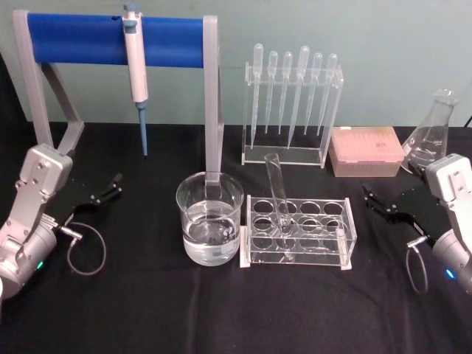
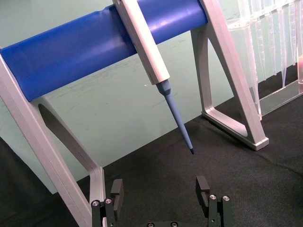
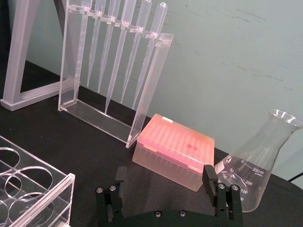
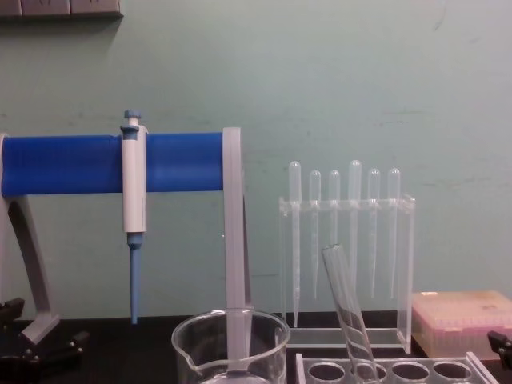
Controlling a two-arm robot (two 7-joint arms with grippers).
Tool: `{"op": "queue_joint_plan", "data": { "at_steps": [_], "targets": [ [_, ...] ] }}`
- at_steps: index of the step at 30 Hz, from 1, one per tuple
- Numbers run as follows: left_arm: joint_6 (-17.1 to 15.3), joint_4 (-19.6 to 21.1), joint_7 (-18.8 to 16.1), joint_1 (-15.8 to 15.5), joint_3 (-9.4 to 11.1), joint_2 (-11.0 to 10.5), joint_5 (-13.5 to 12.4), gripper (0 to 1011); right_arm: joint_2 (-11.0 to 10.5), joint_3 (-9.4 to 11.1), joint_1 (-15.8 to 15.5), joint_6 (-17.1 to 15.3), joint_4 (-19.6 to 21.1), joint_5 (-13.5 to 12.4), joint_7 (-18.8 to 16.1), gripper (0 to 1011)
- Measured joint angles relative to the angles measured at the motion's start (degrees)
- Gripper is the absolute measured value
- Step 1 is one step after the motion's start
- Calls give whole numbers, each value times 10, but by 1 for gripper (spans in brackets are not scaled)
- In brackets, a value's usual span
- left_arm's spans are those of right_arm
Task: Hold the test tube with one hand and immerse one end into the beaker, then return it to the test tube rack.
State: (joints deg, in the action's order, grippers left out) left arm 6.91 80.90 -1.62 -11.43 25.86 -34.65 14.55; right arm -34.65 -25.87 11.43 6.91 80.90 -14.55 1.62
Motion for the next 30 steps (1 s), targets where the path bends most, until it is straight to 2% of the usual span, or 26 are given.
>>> {"op": "queue_joint_plan", "data": {
  "at_steps": [30],
  "targets": [
    [0,0,0,0,0,0,0,1000,0,0,0,0,0,0,0,1002]
  ]
}}
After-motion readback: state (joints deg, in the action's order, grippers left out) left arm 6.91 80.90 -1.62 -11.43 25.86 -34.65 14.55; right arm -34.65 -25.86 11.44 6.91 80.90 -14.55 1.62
